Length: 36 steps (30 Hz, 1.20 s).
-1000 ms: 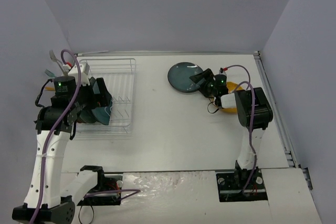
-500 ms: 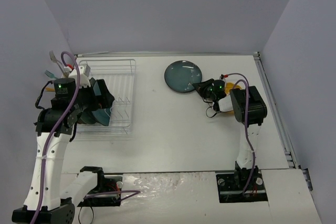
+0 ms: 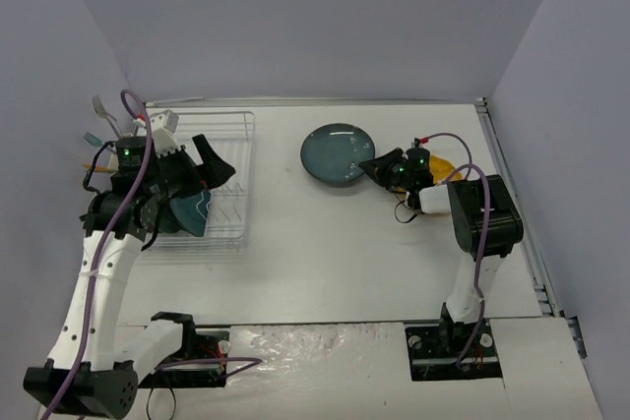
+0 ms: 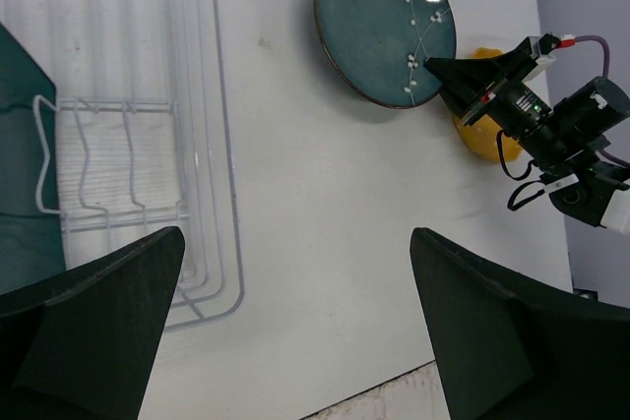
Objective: Load the plates into the dish rack
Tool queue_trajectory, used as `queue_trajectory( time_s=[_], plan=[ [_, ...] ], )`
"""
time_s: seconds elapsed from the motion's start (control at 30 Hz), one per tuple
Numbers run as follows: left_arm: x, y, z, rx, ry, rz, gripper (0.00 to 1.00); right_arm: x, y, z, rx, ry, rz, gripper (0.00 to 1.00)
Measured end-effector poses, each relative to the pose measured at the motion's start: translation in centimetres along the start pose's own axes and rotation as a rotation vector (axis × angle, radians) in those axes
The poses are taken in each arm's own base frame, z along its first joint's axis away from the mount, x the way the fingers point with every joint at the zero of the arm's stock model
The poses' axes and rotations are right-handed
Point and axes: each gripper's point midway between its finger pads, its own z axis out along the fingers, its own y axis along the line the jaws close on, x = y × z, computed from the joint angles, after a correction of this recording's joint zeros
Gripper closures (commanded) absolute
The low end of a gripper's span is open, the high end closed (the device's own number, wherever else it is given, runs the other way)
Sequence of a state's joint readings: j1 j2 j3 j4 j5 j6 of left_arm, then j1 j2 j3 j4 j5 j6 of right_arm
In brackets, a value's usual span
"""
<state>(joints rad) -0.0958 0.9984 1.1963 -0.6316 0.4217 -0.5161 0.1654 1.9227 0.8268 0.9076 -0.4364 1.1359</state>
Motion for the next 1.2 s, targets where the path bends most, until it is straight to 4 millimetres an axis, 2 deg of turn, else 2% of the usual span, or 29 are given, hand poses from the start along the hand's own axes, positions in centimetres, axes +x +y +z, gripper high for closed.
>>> queue_trajectory(
  time_s=[0.23, 0.4, 0.6, 0.67, 0.77, 0.87, 0.93, 1.0, 1.1, 1.13, 1.2],
  plan=[
    [0.5, -2.9, 3.6, 0.085, 0.046, -0.024, 0.03, 1.7, 7.1, -4.0, -0.193, 0.096, -0.028, 1.0],
    [1.7, -4.6, 7.0, 0.123, 0.108, -0.035, 0.03, 4.2, 11.6, -7.0, -0.322, 0.175, -0.075, 1.0],
    [1.3, -6.3, 9.5, 0.146, 0.129, -0.042, 0.03, 8.1, 14.7, -9.7, -0.42, 0.279, -0.112, 1.0],
    [0.9, -6.9, 9.7, 0.157, 0.121, -0.047, 0.08, 9.2, 15.5, -10.3, -0.446, 0.317, -0.117, 1.0],
    [0.4, -7.5, 9.7, 0.173, 0.106, -0.054, 0.23, 10.3, 16.3, -11.0, -0.476, 0.356, -0.121, 1.0],
    [0.1, -7.8, 9.7, 0.182, 0.094, -0.065, 0.4, 10.5, 16.7, -11.3, -0.489, 0.366, -0.117, 1.0],
    [-0.1, -7.9, 9.7, 0.185, 0.09, -0.07, 0.56, 10.5, 16.8, -11.3, -0.493, 0.364, -0.117, 1.0],
    [-0.1, -8.0, 9.6, 0.188, 0.087, -0.074, 0.66, 10.5, 16.8, -11.4, -0.494, 0.364, -0.117, 1.0],
    [-0.3, -8.1, 9.3, 0.191, 0.081, -0.079, 0.91, 10.6, 16.6, -11.5, -0.495, 0.364, -0.112, 1.0],
    [-0.3, -8.1, 9.2, 0.191, 0.079, -0.082, 0.96, 10.6, 16.5, -11.5, -0.495, 0.364, -0.107, 1.0],
    [-0.4, -8.3, 9.0, 0.198, 0.078, -0.092, 1.0, 10.4, 16.5, -11.7, -0.497, 0.359, -0.099, 1.0]
  ],
)
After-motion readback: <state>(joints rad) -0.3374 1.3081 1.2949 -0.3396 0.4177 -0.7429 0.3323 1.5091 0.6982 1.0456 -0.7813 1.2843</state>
